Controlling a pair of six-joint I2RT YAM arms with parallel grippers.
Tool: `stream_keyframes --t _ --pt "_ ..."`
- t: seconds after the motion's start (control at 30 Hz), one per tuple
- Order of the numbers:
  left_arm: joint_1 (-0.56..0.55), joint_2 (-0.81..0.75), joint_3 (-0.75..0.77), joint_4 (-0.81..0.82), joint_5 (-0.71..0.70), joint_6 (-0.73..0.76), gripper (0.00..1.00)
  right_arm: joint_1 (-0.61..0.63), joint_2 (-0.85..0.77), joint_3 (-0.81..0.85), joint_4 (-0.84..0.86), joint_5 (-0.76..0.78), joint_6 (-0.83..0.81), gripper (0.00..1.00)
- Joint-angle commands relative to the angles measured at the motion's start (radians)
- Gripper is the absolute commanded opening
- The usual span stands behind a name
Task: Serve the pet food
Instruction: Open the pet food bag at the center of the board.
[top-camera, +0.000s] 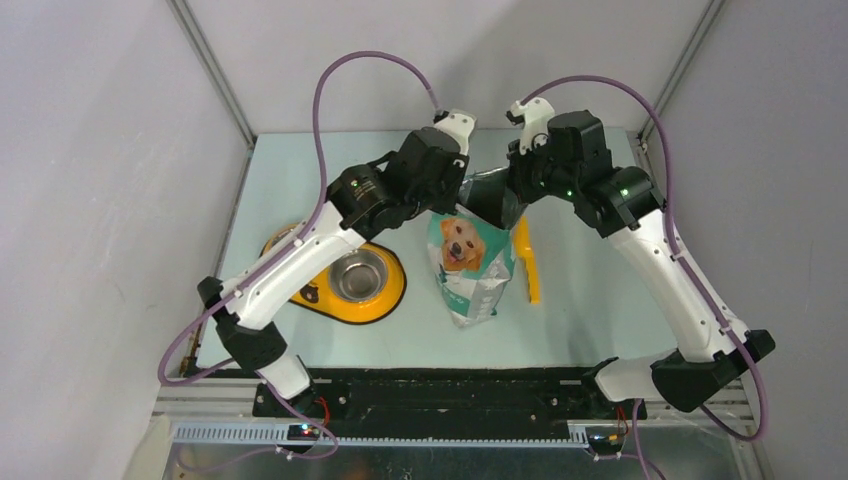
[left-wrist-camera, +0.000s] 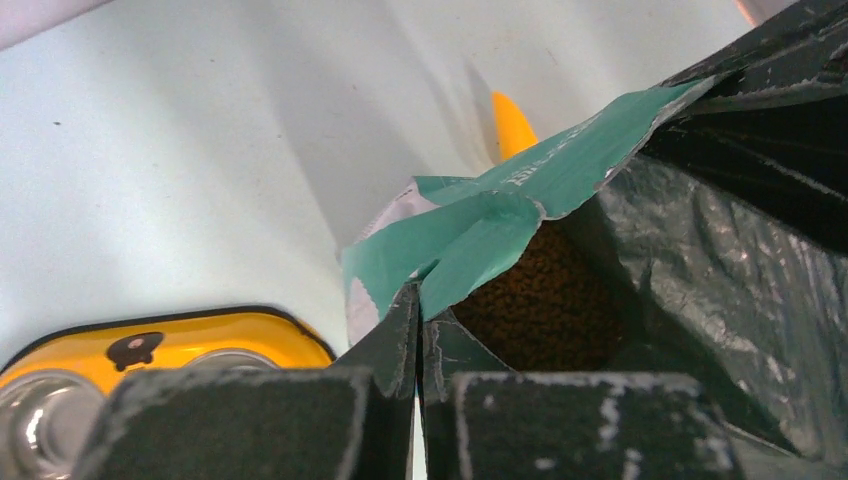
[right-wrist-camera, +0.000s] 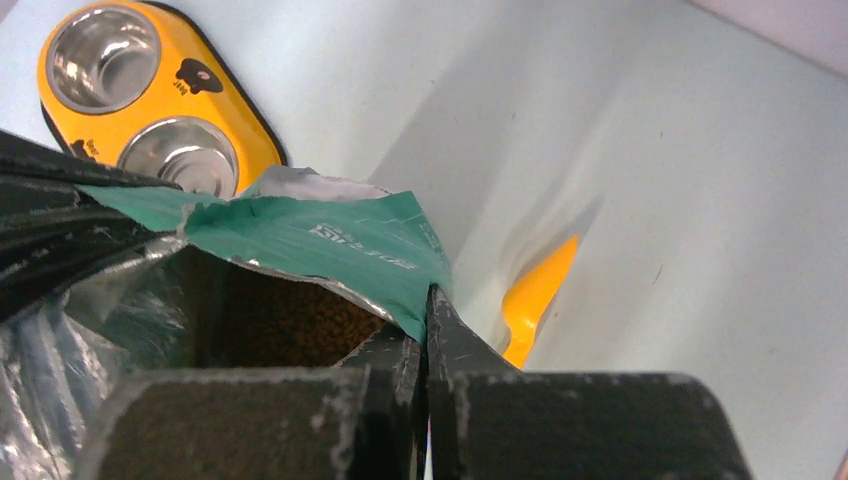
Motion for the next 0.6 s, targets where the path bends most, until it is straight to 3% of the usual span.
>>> stream_keyframes --t 0.0,0.23,0.37,0.57 --pt "0.081 -0.126 0.044 -0.115 -0.200 0.123 0.00 -0.095 -0.029 0.088 0.201 0.100 -0.254 0.00" --pt "0.176 -0.130 0.072 -0.108 -0.087 0.179 0.00 -0.098 0.053 0.212 0.166 0.076 -0.391 0.00" --pt "0.213 -0.092 0.098 -0.106 -0.033 0.199 0.00 -0.097 0.055 0.239 0.129 0.027 -0.331 0.00" --pt "0.215 -0.038 0.141 -0.104 -0.006 0.205 0.00 -0.097 0.024 0.170 0.133 -0.185 -0.172 0.01"
